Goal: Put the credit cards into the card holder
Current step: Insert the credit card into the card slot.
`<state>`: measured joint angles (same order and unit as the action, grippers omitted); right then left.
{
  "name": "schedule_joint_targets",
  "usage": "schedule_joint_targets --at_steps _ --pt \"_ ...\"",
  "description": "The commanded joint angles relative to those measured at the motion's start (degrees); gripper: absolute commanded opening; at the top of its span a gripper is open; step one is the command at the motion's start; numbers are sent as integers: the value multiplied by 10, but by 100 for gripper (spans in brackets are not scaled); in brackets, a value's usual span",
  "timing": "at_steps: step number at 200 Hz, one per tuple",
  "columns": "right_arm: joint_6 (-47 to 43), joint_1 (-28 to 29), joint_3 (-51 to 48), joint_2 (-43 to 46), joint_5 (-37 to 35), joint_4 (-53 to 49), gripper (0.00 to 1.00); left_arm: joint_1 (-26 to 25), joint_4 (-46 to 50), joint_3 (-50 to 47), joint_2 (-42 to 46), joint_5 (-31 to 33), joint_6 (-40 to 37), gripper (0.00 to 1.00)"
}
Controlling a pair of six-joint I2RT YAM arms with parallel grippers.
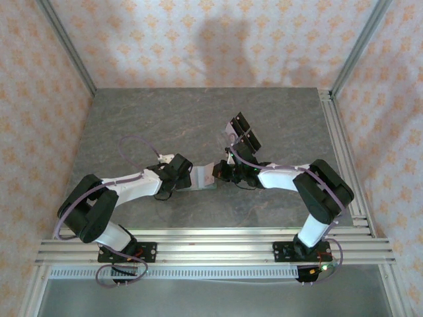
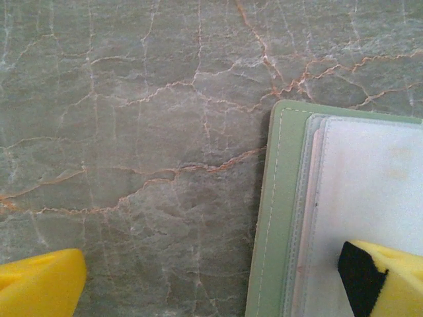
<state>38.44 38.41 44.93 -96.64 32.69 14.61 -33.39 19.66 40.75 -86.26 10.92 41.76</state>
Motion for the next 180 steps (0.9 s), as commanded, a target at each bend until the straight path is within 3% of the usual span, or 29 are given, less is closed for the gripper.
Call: schedule_joint_targets --at_steps 1,180 --pt "14 -2 -12 2 25 64 0 -1 37 -20 -3 23 2 100" --pt "56 9 -36 -76 53 216 0 -2 31 -28 -1 20 7 100"
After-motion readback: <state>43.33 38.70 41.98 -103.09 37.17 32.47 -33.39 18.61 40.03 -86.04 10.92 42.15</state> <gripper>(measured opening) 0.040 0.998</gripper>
